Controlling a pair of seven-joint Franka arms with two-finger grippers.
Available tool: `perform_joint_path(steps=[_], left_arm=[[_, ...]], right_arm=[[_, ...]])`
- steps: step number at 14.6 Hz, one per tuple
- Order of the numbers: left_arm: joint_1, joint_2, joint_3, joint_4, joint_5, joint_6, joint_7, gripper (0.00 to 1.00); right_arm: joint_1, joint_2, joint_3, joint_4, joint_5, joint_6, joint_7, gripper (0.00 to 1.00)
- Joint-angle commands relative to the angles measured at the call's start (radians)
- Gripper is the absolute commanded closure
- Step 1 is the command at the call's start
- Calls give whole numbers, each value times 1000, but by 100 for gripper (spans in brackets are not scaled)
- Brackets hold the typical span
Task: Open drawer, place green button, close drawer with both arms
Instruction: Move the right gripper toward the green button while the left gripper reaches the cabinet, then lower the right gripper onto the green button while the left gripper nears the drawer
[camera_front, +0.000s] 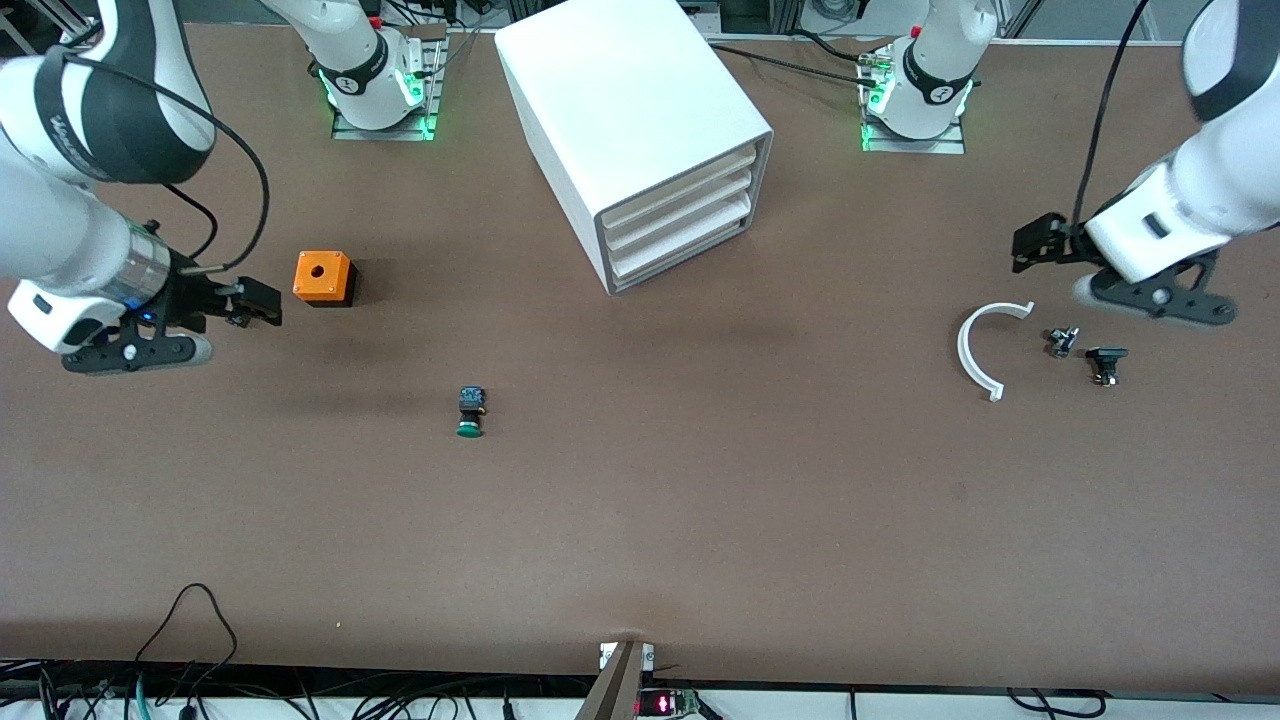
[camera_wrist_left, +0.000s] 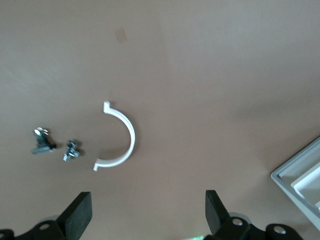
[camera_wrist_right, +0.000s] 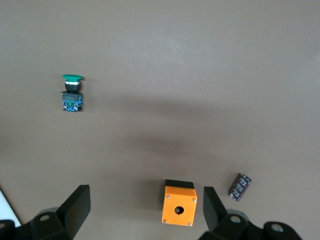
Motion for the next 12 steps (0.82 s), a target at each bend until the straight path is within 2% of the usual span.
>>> perform_joint_path(steps=[1,3,7,9,12], left_arm=[[9,132,9,24,-87,-27,34,0],[-2,193,3,-9,-191,-12,38,0],[-42,276,0,-144,-531,80,57,0],[-75,331,-11,-183,-698,82,164,0],[-135,391,-29,-226,-842,100,221,0]], right_arm=[[30,34,-5,39,15,17,4,0],[48,55,-5,39,16,46,5,0],[108,107,-5,39,0,102,5,0],[128,133,-5,39,0,132,4,0],[156,173,-5,39,14,157,5,0]])
